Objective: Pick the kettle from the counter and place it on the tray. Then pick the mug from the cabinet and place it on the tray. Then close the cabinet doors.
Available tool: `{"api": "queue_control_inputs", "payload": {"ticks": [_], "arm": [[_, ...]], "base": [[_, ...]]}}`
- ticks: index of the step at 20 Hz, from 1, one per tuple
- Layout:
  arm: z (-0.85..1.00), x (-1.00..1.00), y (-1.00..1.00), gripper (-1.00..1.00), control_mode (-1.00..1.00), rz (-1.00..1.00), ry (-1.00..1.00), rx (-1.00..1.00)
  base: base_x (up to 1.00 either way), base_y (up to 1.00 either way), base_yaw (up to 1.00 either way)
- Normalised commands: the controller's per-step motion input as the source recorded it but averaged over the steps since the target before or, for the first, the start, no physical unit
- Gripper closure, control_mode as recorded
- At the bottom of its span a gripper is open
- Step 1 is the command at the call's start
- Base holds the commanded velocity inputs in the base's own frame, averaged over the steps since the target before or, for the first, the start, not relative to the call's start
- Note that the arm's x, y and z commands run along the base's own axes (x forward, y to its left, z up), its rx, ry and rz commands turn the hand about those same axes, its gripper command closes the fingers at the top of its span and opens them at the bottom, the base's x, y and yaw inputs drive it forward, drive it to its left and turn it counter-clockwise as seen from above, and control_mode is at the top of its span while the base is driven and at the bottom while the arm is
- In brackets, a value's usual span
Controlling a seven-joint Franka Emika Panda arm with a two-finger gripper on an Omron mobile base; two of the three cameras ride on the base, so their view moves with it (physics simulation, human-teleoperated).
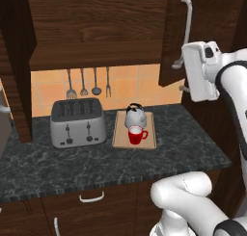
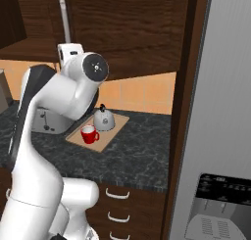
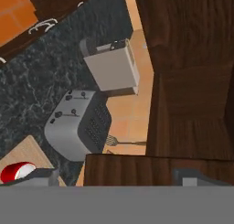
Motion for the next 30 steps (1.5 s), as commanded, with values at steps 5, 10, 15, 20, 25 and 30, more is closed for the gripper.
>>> {"api": "queue_control_inputs", "payload": {"ticks": [5, 10, 15, 20, 25, 30], "arm": [[0.0, 0.99, 0.27, -1.0, -1.0, -0.19, 0.0, -0.08], [0.0, 0.96, 0.2, -1.0, -1.0, -0.18, 0.0, -0.06], [0.0, 0.96, 0.12, -1.0, -1.0, -0.17, 0.0, -0.05], [-0.08, 0.85, 0.11, -1.0, -1.0, -0.17, 0.0, -0.04], [-0.22, 0.82, 0.09, -1.0, -1.0, -0.17, 0.0, -0.04], [-0.37, 0.85, 0.04, -1.0, -1.0, -0.16, 0.0, -0.05]], "base": [[0.0, 0.0, 0.0], [0.0, 0.0, 0.0], [0.0, 0.0, 0.0], [0.0, 0.0, 0.0], [0.0, 0.0, 0.0], [0.0, 0.0, 0.0]]}}
